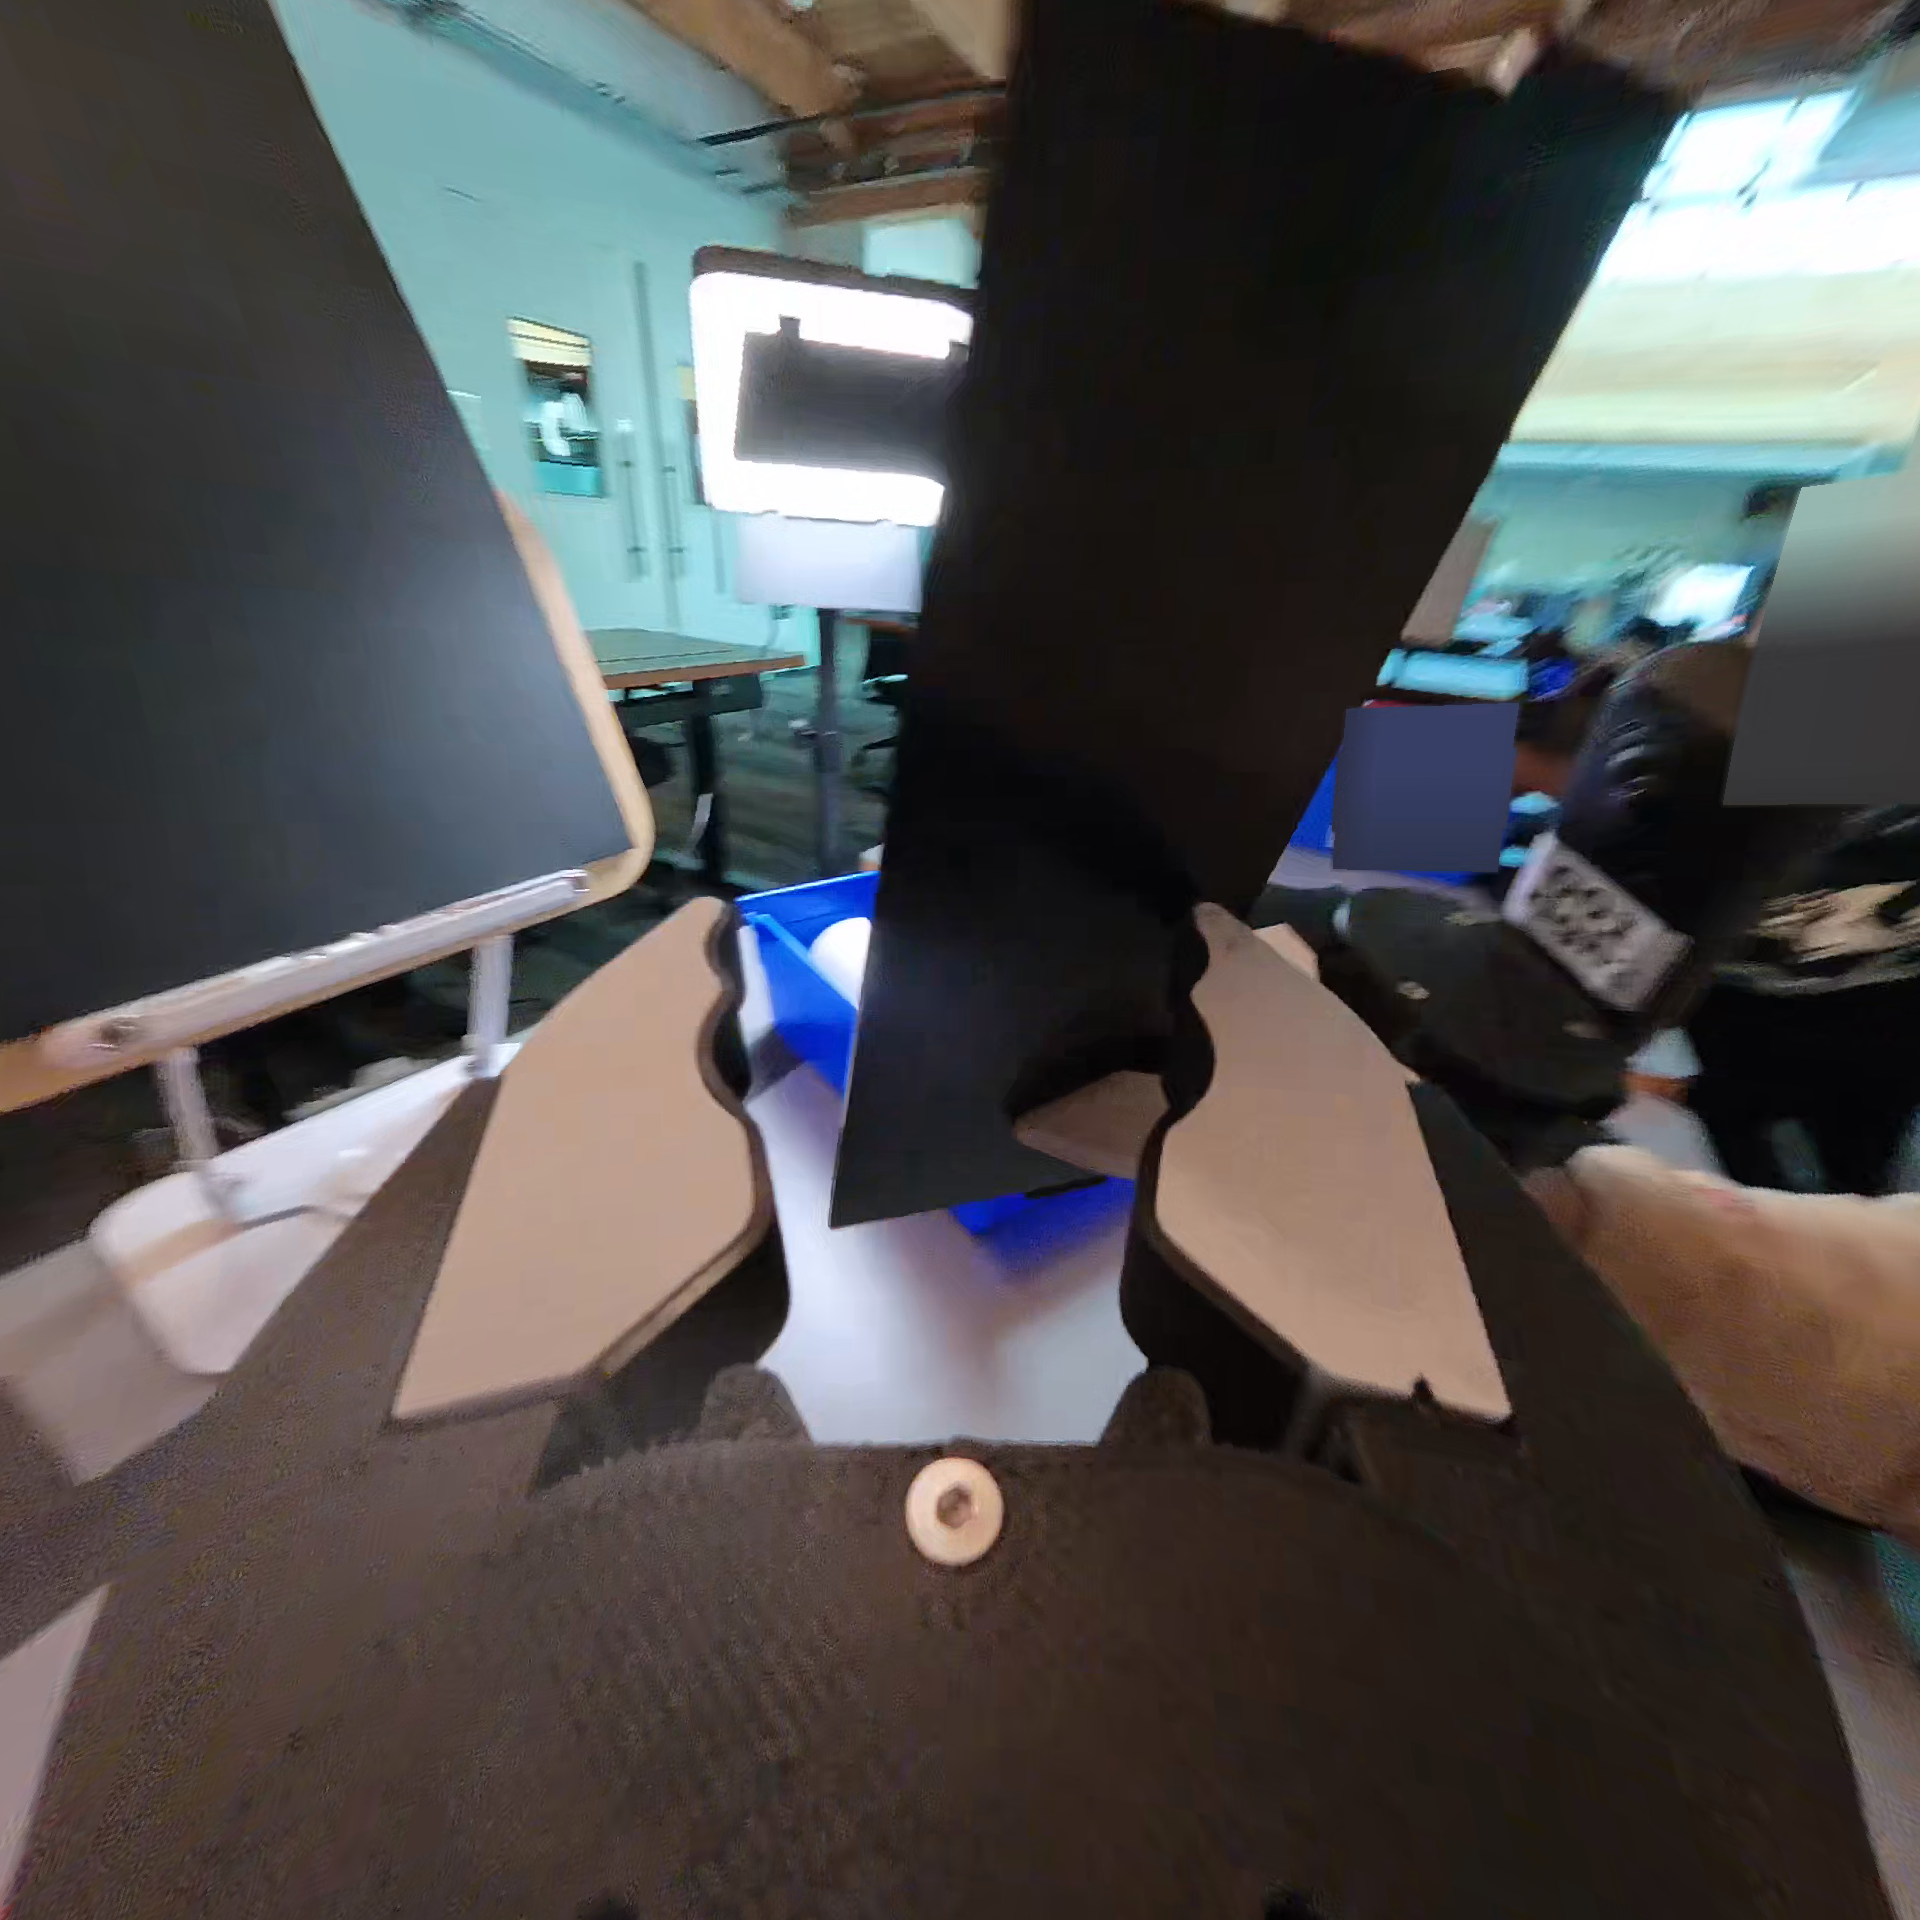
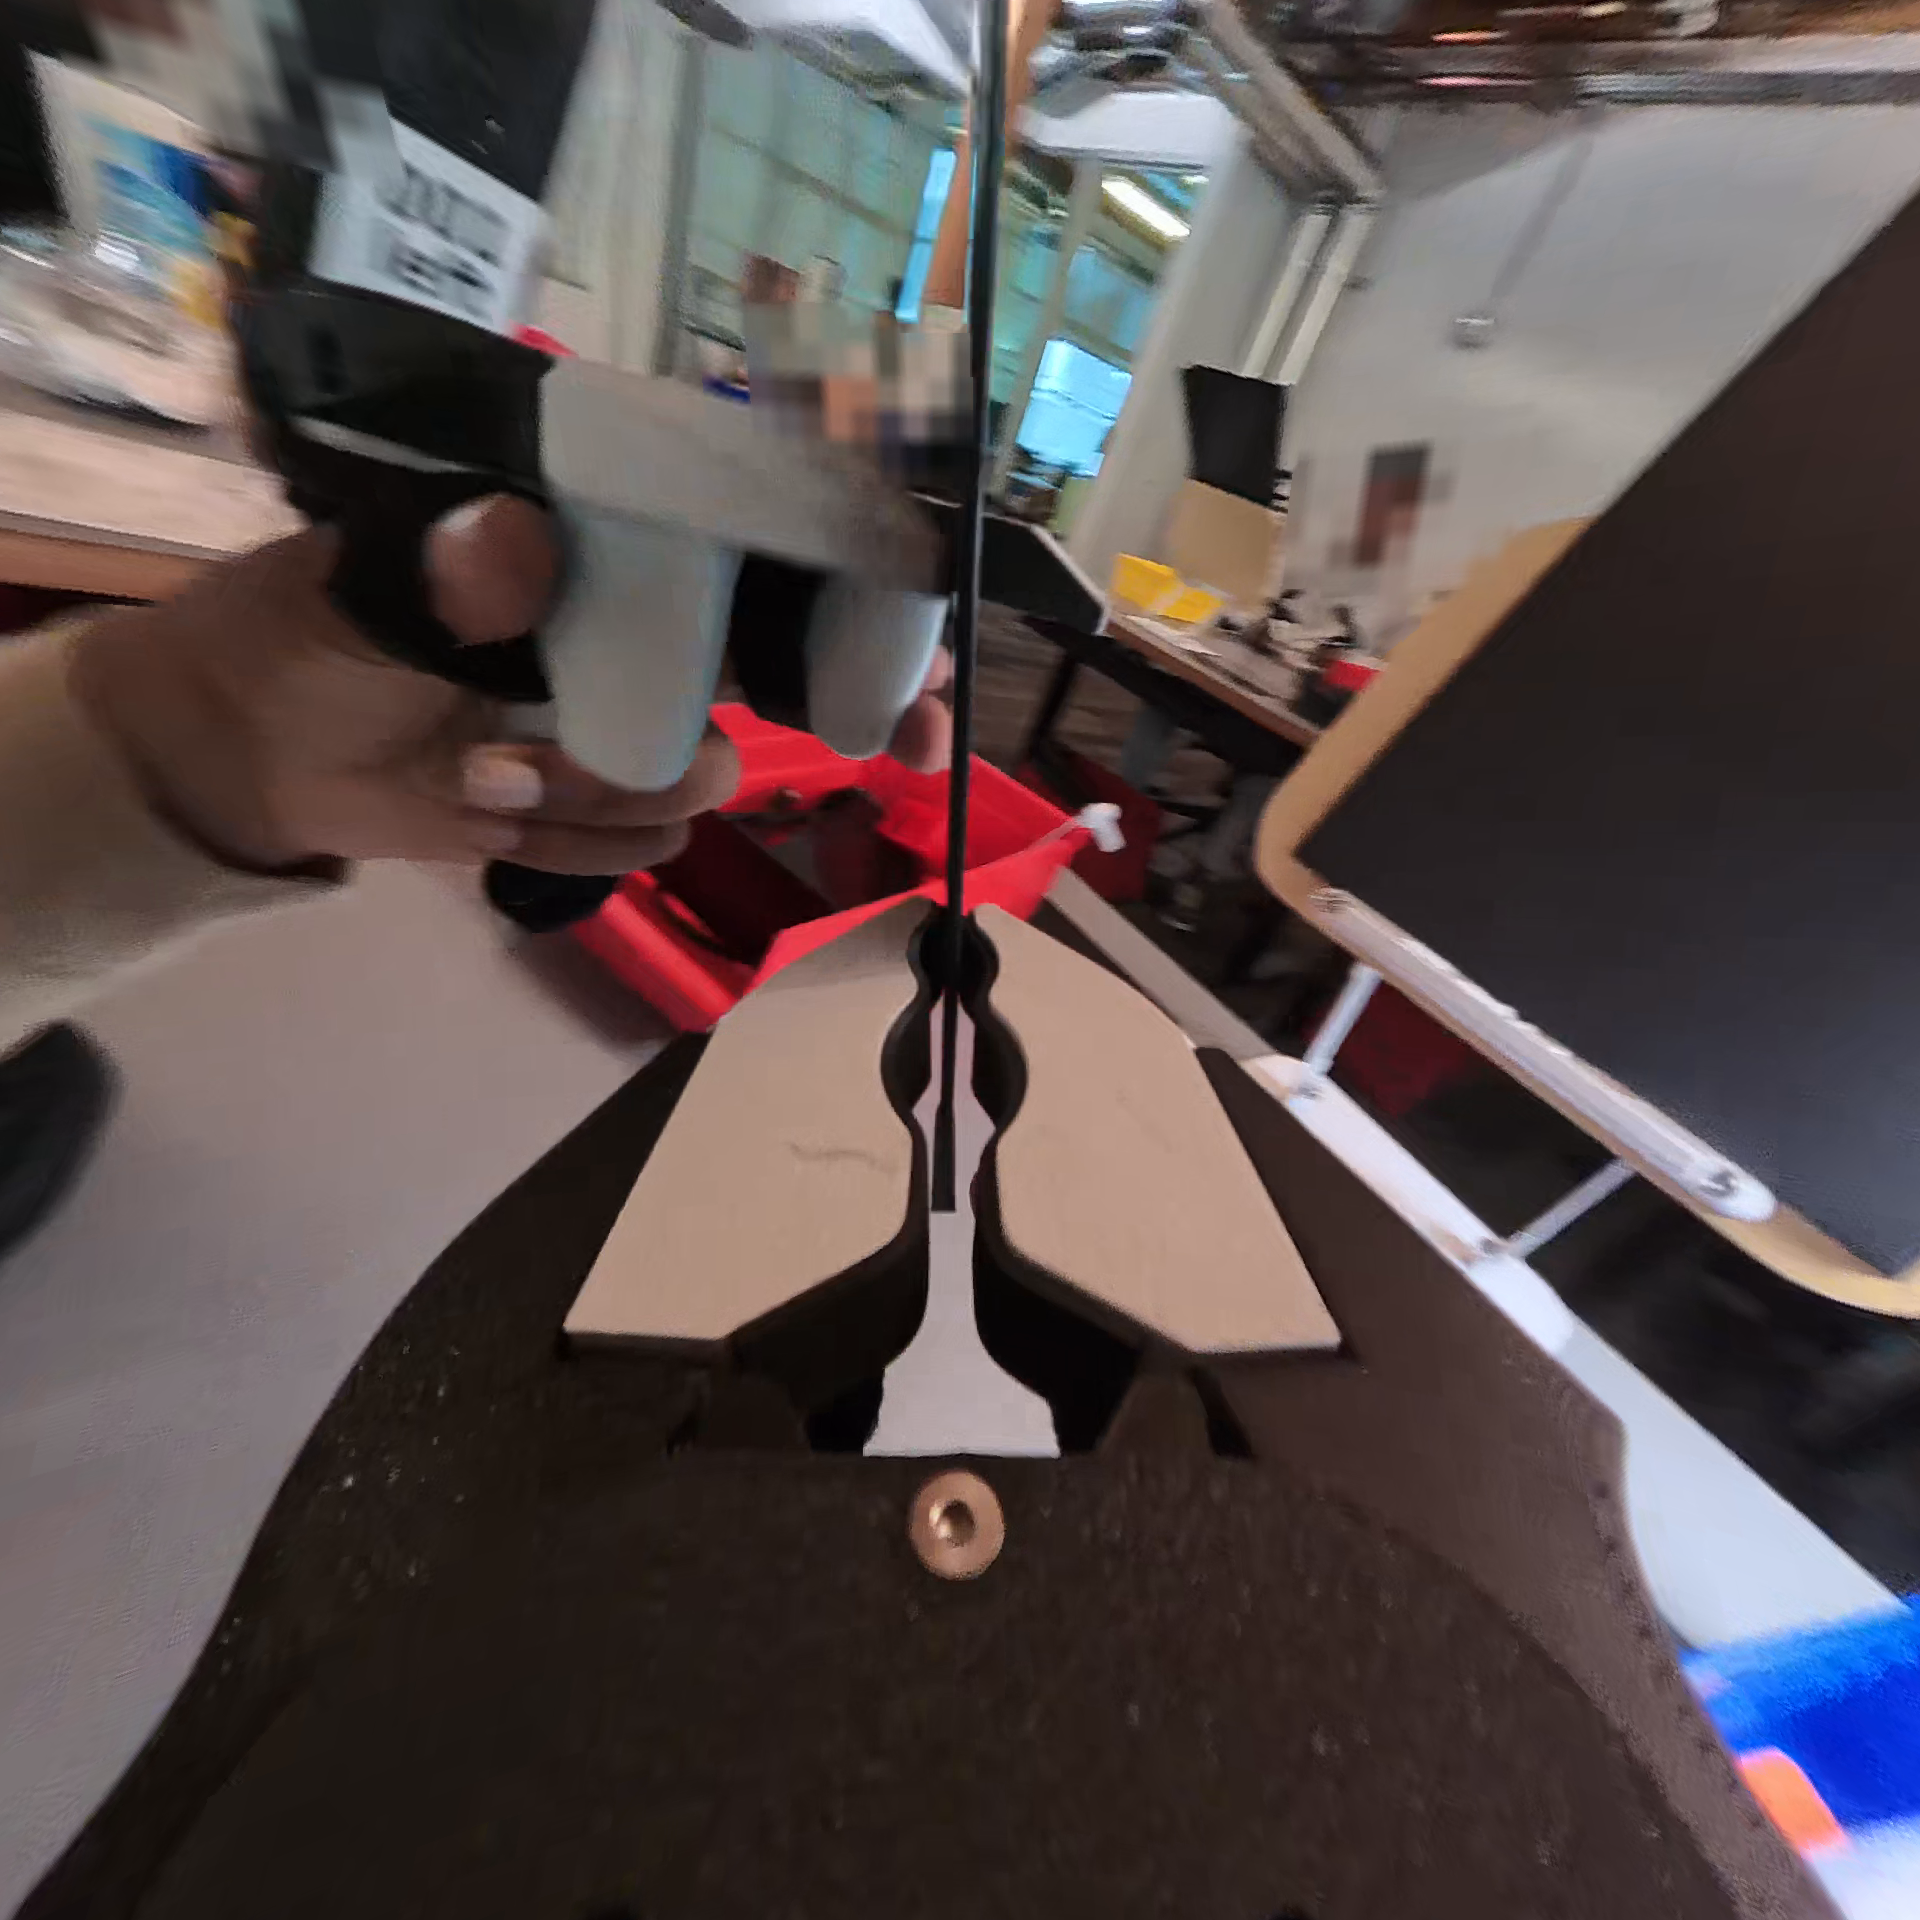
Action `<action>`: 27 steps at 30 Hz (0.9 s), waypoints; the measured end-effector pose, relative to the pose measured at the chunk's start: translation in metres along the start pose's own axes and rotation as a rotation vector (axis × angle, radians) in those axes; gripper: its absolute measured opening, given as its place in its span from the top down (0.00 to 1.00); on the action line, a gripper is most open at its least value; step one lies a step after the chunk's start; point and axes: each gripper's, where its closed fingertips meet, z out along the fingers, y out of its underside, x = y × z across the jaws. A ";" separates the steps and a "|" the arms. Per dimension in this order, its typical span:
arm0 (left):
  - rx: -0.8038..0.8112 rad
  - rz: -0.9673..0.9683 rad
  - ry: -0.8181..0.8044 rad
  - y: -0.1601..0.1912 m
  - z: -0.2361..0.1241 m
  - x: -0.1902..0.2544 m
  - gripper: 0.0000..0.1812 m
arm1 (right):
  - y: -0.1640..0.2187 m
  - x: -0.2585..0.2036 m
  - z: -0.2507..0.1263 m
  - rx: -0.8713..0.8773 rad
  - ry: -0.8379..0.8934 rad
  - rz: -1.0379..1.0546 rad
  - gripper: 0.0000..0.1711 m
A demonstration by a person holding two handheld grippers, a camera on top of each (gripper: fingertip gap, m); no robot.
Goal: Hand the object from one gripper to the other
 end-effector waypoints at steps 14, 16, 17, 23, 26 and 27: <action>-0.121 0.183 0.017 0.014 0.004 0.012 0.51 | 0.005 -0.021 0.009 -0.119 0.051 -0.201 0.94; -0.184 0.169 0.143 0.019 -0.004 0.022 0.51 | 0.009 -0.048 -0.005 -0.173 -0.263 -0.172 0.81; -0.206 0.158 0.210 0.022 -0.008 0.028 0.51 | 0.006 -0.055 -0.017 -0.179 -0.376 -0.127 0.75; -0.322 0.153 0.568 0.068 -0.010 0.079 0.51 | -0.052 -0.043 -0.056 0.097 -0.542 0.141 0.56; -0.370 0.167 0.589 0.090 0.004 0.093 0.51 | -0.058 -0.039 -0.051 0.104 -0.516 0.213 0.42; -0.392 0.175 0.595 0.098 0.007 0.096 0.51 | -0.057 -0.041 -0.048 0.090 -0.515 0.214 0.40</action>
